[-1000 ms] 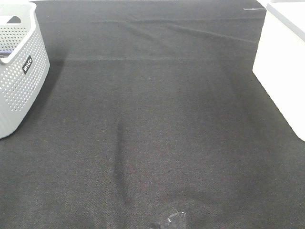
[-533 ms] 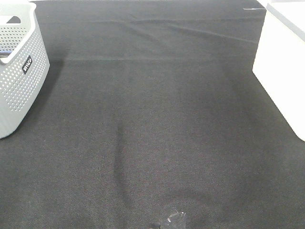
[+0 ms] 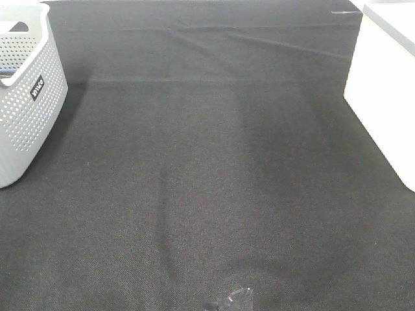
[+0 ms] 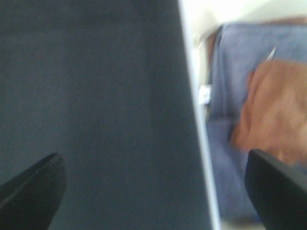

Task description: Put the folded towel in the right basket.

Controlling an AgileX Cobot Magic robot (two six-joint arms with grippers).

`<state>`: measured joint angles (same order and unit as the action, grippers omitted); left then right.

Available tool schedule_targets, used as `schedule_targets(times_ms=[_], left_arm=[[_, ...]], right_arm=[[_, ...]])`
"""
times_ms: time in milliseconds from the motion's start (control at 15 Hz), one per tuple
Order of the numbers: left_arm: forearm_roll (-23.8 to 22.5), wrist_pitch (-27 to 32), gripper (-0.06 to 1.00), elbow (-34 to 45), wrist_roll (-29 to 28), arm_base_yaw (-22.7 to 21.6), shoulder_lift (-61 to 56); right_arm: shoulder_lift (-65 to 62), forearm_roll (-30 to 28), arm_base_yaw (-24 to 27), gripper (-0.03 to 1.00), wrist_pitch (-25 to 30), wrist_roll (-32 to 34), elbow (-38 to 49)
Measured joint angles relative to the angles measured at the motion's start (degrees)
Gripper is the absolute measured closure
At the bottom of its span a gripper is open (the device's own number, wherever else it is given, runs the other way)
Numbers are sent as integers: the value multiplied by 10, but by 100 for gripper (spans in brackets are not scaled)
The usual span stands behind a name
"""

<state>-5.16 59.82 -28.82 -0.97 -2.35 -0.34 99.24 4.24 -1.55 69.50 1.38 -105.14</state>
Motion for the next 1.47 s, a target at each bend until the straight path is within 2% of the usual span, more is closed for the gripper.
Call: schedule_targets(times_ms=[133, 267, 400, 733, 867, 1000, 1067, 1200, 1400, 1467], left_arm=[[0, 0, -4, 0, 0, 0, 0], [0, 0, -4, 0, 0, 0, 0], [0, 0, -4, 0, 0, 0, 0], [0, 0, -4, 0, 0, 0, 0], [0, 0, -4, 0, 0, 0, 0], [0, 0, -4, 0, 0, 0, 0], [0, 0, -4, 0, 0, 0, 0], [0, 0, -4, 0, 0, 0, 0], [0, 0, -4, 0, 0, 0, 0], [0, 0, -4, 0, 0, 0, 0]], right_arm=[[-113, -1, -5, -1, 0, 11, 131], [-241, 1, -5, -1, -29, 18, 265], [-394, 1, -5, -1, -46, -6, 370], [-641, 1, -5, -1, -74, -32, 525], [-749, 3, -5, -1, -113, -41, 622], [-843, 7, -5, -1, -133, -45, 684], [-843, 7, -5, -1, -133, -45, 684], [-920, 7, -5, -1, -139, -45, 730], [-987, 13, -5, -1, -135, -45, 748], [-994, 14, -5, -1, -109, -45, 756]])
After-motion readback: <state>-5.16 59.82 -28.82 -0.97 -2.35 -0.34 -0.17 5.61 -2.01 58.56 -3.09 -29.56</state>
